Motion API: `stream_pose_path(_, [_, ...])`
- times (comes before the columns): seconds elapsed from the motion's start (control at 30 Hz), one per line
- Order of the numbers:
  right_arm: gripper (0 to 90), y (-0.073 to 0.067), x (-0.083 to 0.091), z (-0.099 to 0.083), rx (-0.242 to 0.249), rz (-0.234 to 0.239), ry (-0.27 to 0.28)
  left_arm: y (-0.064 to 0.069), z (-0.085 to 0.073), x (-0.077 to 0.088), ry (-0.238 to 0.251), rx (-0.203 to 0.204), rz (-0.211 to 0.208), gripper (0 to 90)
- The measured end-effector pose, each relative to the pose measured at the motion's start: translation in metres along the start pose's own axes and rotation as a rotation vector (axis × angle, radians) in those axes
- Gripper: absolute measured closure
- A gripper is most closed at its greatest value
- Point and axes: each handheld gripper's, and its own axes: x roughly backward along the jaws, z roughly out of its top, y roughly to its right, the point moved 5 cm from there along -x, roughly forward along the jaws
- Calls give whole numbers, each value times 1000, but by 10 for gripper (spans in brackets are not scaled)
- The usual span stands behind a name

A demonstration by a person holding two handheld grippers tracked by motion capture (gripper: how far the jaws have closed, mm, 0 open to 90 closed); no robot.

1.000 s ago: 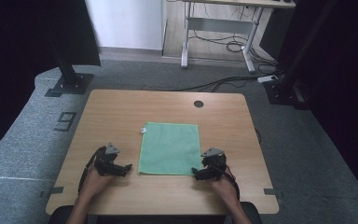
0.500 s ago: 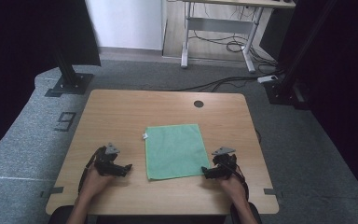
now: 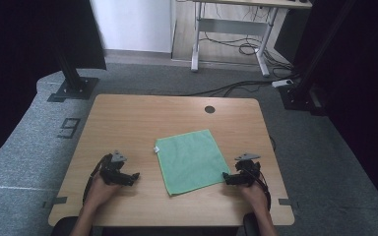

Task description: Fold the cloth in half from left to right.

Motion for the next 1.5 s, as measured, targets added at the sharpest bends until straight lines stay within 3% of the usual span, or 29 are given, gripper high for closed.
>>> stream_pose_path(0.13, [0, 3, -2, -2, -32, 25, 8, 0, 4, -3, -7, 19, 8, 0])
stream_pose_path(0.27, [0, 4, -2, -3, -25, 34, 27, 1, 13, -6, -3, 34, -1, 1])
stream_pose_path(0.47, [0, 4, -2, -7, -18, 43, 81, -3, 31, -6, 44, 49, -7, 10])
stream_pose_path(0.57, [0, 4, -2, -7, -17, 43, 81, -7, 43, -9, 56, 46, 7, 33])
stream_pose_path(0.7, [0, 4, -2, -7, -18, 43, 81, -11, 61, -18, 60, 52, 0, 62])
stream_pose_path(0.83, [0, 4, -2, -7, -18, 43, 81, -11, 79, -28, 43, 12, 1, 71])
stream_pose_path(1.07, [0, 4, -2, -7, -18, 43, 82, -15, 99, -47, 41, -10, 15, 122])
stream_pose_path(1.23, [0, 4, -2, -7, -17, 45, 82, -21, 109, -57, 58, 19, 15, 140])
stream_pose_path(1.43, [0, 4, -2, -7, -16, 48, 82, -23, 121, -73, 66, 26, 23, 144])
stream_pose_path(1.5, [0, 4, -2, -7, -16, 48, 82, -23, 124, -78, 57, 25, 43, 144])
